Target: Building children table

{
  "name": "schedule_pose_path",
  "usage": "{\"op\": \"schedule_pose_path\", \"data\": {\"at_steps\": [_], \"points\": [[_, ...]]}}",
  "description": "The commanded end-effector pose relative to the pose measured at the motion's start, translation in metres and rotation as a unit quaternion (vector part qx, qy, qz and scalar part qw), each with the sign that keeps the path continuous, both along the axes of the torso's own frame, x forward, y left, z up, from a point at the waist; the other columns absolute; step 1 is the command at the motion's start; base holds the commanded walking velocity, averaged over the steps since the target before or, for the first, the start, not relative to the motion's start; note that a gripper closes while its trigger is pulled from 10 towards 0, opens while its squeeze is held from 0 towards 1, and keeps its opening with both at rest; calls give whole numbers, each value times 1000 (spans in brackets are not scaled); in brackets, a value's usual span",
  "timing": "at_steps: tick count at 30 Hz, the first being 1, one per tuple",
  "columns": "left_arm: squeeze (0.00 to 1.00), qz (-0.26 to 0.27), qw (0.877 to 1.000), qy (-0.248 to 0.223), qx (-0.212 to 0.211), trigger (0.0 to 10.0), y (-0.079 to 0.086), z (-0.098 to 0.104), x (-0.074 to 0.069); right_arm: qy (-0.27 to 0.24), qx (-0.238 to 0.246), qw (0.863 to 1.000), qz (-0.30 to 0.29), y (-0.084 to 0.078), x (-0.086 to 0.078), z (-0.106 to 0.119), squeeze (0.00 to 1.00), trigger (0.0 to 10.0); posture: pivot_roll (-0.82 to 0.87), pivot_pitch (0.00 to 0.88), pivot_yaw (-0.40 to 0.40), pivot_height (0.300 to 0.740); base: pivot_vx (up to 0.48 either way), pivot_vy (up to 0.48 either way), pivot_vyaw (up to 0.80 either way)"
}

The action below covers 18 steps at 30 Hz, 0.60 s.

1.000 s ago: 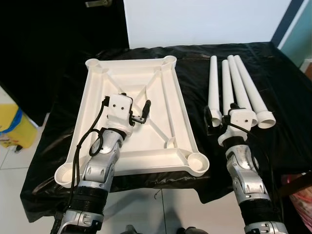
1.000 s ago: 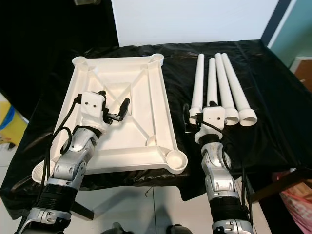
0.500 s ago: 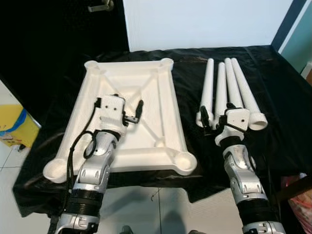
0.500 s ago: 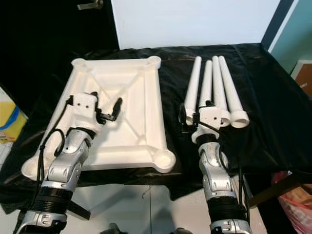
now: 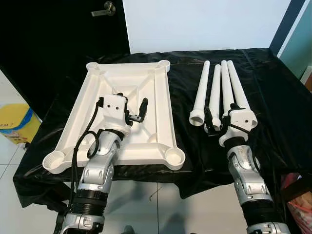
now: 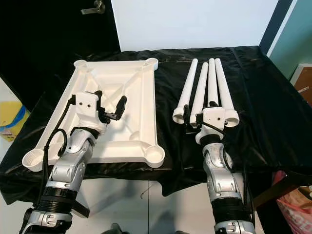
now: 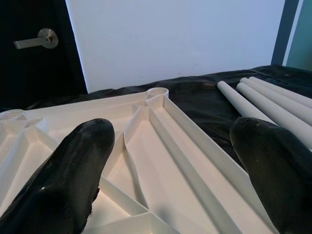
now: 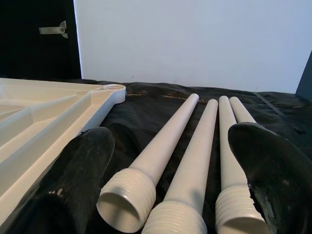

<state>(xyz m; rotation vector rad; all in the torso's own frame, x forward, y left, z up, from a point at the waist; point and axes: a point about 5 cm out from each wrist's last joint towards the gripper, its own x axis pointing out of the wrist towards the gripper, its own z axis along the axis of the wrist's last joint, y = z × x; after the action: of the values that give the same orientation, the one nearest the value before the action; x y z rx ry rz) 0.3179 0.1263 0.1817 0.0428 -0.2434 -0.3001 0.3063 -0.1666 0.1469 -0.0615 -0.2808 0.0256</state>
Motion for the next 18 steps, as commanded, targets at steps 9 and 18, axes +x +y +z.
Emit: {"op": "schedule_pose_path", "data": {"at_steps": [9,18], "points": [[0,-6,1000,22,-9,10000,3,-6,-3,12,-1,1000,6,4,0,-5,0,10000,2,30,9,740,0,154,0],[0,-14,1000,26,-6,10000,0,-7,-2,13,-2,1000,3,4,-1,-6,0,10000,-4,29,16,740,0,322,0]]}}
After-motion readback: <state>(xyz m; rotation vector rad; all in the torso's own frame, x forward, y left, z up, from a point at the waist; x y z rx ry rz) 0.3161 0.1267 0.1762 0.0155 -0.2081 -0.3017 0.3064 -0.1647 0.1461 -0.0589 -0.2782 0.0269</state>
